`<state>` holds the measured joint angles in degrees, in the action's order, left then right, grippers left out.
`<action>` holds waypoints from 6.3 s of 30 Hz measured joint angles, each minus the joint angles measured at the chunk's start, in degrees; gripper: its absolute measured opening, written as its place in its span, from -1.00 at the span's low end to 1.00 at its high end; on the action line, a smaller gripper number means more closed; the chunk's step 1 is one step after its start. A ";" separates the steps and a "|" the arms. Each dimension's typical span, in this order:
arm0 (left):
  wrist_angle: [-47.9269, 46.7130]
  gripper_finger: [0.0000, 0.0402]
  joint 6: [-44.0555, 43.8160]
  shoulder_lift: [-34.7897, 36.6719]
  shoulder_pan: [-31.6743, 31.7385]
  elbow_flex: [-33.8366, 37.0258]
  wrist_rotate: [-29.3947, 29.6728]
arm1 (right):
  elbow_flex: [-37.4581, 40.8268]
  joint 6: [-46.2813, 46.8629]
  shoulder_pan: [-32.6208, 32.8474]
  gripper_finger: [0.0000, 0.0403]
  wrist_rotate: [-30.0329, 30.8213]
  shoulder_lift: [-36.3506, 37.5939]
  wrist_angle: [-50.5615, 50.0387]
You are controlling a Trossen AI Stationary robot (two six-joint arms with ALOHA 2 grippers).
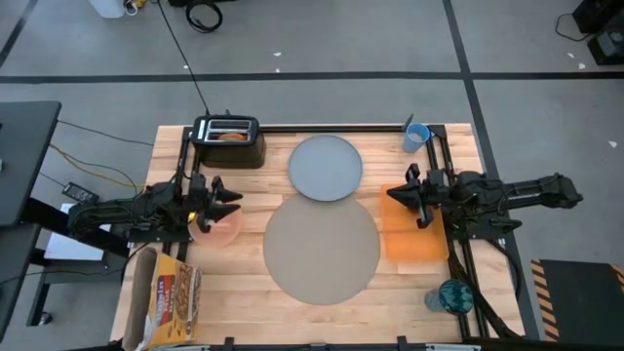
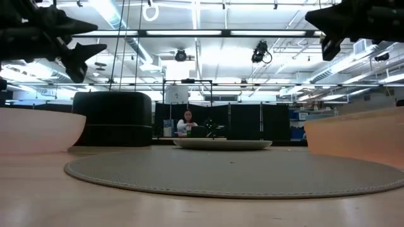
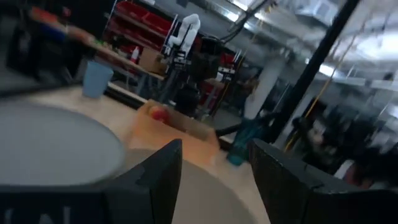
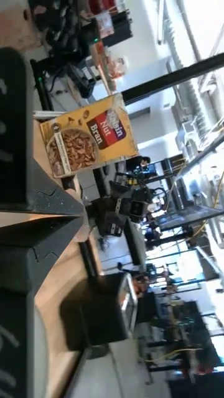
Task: Arrange a breakfast setting
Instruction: Put the light orange bowl on the gray mat, then put the blue plate at the bottom of the light orange bowl on the gray mat
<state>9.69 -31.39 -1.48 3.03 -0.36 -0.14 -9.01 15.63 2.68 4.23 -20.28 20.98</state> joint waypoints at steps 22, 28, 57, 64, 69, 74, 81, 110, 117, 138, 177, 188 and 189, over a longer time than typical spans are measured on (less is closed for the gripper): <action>-19.22 -0.34 -9.59 -31.65 -4.33 -34.35 14.03 | -0.12 6.39 -1.03 -0.89 4.28 -1.63 6.41; -46.27 -0.48 -17.39 -49.32 -7.53 -56.06 13.79 | -9.29 4.43 0.99 -0.94 3.19 -5.73 -8.36; -70.04 0.06 -61.92 -77.40 -17.10 -53.11 10.43 | -24.79 -7.02 1.27 -0.18 2.98 -30.23 -28.62; -67.84 0.03 -62.02 -78.89 -16.96 -49.78 12.70 | -24.77 -8.74 1.27 -0.17 2.12 -34.34 -26.31; -65.50 -0.06 -59.97 -82.20 -16.37 -47.74 11.62 | -24.74 -8.49 1.27 -0.18 2.12 -36.94 -24.16; -61.71 -0.31 -58.83 -84.87 -16.39 -47.75 12.00 | -24.73 -11.83 1.27 -0.18 2.56 -36.47 -20.66; -63.65 -0.92 -54.90 -87.38 -16.39 -49.12 10.78 | -24.72 -18.33 1.32 -0.18 4.76 -32.33 -16.27; -36.40 -0.88 45.43 -109.68 -15.54 -85.76 9.46 | -36.49 -22.85 2.76 -0.18 7.10 -25.70 -74.44; -41.78 -0.87 55.32 -118.42 -15.39 -94.60 6.41 | -38.16 -22.85 3.17 -0.18 8.11 -25.96 -73.65; -48.93 -0.58 55.56 -120.79 -15.20 -95.14 8.34 | -38.14 -24.97 0.72 -0.01 8.20 -36.94 -64.86; -35.06 -0.15 17.34 -73.30 -1.16 -54.35 18.18 | -37.89 -67.87 -20.78 -0.39 4.29 -73.52 -36.01; -33.15 -0.15 18.71 -73.35 -0.44 -54.38 17.97 | -41.29 -55.62 -20.17 -0.49 0.46 -67.11 -48.71; -33.16 -0.15 18.39 -73.35 -0.46 -54.38 17.95 | -41.29 -54.35 -19.91 -0.48 0.61 -66.28 -49.12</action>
<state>-23.47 -13.00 -74.82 2.57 -54.74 17.80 -50.30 -38.72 -17.23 4.84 -86.56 -28.14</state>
